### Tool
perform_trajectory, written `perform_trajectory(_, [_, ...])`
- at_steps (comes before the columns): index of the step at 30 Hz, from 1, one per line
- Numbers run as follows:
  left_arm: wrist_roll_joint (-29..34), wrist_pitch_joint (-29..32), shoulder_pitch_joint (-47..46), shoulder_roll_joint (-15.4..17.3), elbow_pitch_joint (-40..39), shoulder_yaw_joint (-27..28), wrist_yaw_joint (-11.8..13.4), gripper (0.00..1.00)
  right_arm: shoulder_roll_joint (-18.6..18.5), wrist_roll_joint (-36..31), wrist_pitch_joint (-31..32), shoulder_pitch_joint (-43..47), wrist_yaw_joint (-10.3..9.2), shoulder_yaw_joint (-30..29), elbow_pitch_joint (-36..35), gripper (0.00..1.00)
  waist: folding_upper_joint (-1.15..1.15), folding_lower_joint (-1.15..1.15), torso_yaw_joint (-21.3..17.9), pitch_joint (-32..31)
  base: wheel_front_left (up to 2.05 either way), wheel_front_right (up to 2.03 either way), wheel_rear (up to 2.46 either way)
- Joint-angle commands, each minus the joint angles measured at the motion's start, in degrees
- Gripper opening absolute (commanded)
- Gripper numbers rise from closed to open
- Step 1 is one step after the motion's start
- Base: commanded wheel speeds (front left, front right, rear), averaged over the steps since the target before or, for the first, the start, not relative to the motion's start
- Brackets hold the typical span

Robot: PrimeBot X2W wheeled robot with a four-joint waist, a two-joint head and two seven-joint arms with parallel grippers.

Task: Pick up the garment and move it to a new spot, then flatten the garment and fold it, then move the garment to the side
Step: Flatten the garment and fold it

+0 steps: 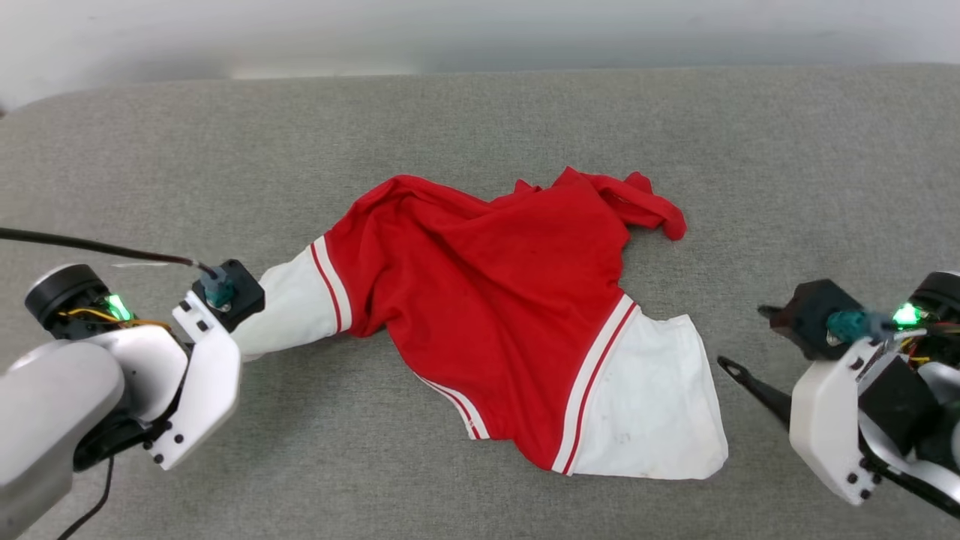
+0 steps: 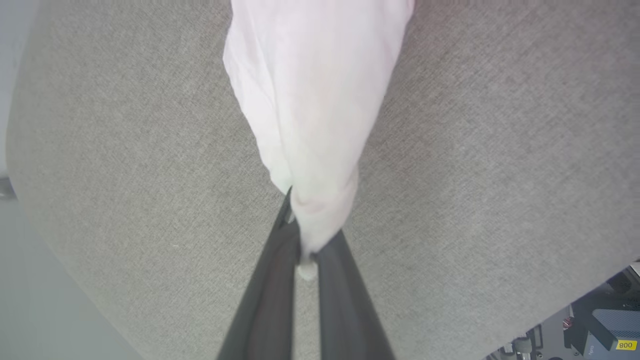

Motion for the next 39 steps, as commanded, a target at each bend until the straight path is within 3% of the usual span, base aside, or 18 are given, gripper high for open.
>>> perform_trajectory(1, [0.22,-0.17,0.77,-0.40,-0.31,0.14,0.35,0.00,-1.53,2.53,3.27,-2.17,-0.06,0.95,-1.45,1.00,0.00,0.00,0.37,-0.30,0.00,0.00,0.00])
perform_trajectory(6, [0.64,-0.83,0.82,-1.30,-0.39,0.12,0.43,0.00,-6.26,13.01,18.77,-7.19,-0.04,7.36,-3.88,1.00,0.00,0.00,1.10,-0.07,0.00,0.00,0.00])
perform_trajectory(10, [1.14,-1.49,-0.21,-1.87,-0.09,0.23,0.27,0.00,-5.60,17.35,25.07,-10.27,-0.04,11.55,-1.42,1.00,0.00,0.00,1.91,0.89,0.00,0.00,0.00])
perform_trajectory(15, [1.53,-2.30,-1.00,-2.90,0.37,0.47,0.03,0.00,-2.41,18.69,26.11,-12.46,-0.04,16.18,4.21,1.00,0.00,0.00,2.68,2.56,0.00,0.00,0.00])
perform_trajectory(26, [1.82,-4.37,-2.02,-3.57,2.61,0.46,-0.57,0.00,2.22,18.58,20.57,-10.50,-0.01,28.29,16.13,1.00,0.00,0.00,2.91,5.15,0.00,0.00,0.00])
perform_trajectory(27, [1.72,-4.70,-1.58,-3.88,3.54,0.38,-0.66,0.00,2.88,18.72,16.67,-11.98,-0.01,28.89,16.74,0.00,0.00,0.00,2.68,4.62,0.00,0.00,0.00])
perform_trajectory(34, [2.13,-7.54,-1.61,-3.31,4.13,0.52,-0.97,0.00,-0.17,19.17,6.06,-15.45,-0.04,23.14,14.15,0.00,0.00,0.00,2.11,0.08,0.00,0.00,0.00])
perform_trajectory(39, [2.41,-8.54,-3.53,-1.38,1.41,1.29,-1.06,0.00,-3.47,19.48,2.16,-14.32,-0.04,17.85,10.52,0.00,0.00,0.00,1.74,-3.08,0.00,0.00,0.00])
